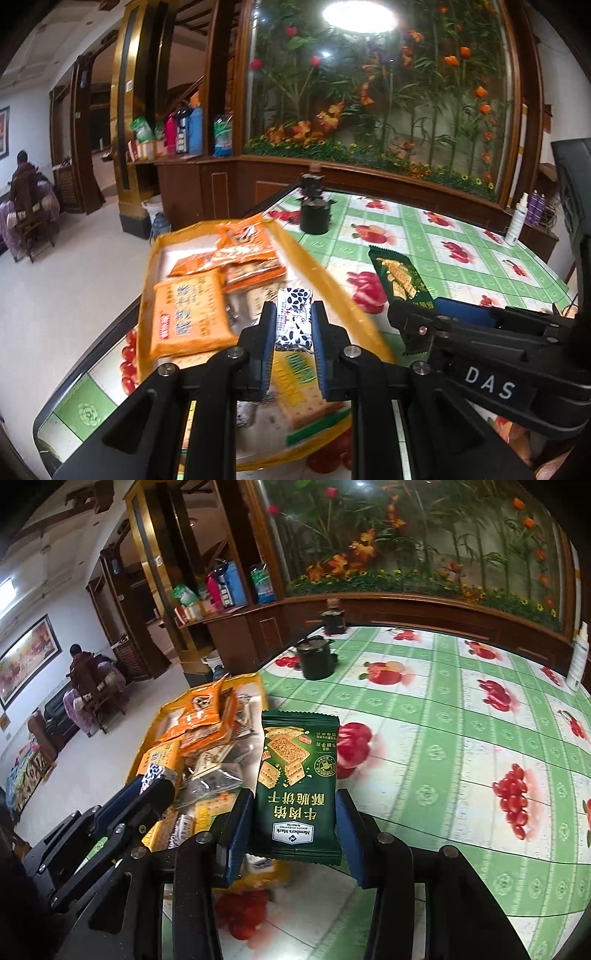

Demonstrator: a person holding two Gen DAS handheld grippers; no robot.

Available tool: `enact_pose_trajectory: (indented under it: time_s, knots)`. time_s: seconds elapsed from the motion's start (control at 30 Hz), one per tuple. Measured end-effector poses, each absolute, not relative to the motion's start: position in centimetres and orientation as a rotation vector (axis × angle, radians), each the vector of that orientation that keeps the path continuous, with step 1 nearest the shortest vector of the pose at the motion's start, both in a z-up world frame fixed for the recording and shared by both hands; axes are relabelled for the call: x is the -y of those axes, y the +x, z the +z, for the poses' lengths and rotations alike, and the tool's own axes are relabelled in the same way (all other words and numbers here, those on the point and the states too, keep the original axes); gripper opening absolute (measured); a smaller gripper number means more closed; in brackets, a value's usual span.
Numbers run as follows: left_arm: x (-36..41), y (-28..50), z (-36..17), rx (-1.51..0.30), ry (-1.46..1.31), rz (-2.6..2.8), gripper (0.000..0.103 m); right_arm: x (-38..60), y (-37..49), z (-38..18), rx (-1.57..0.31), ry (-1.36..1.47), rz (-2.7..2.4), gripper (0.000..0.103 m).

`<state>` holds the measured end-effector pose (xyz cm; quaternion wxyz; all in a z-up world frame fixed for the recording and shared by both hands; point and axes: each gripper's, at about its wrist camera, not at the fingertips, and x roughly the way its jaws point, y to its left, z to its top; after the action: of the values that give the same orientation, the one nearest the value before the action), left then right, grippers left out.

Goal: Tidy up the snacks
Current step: 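Carry the candy stick and green cracker pack over the white tray, then lower both snacks into the tray and open both tools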

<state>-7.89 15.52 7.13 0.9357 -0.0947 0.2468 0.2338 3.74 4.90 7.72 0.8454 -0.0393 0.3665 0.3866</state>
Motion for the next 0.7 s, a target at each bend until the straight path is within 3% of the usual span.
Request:
enact_pose_trajectory:
  time_s: [0.7]
  knots:
    - [-21.3, -9.7, 3.9, -0.613, -0.397, 0.527, 0.018, -10.6, 2.0, 5.3, -0.799, -0.189, 0.869, 0.049]
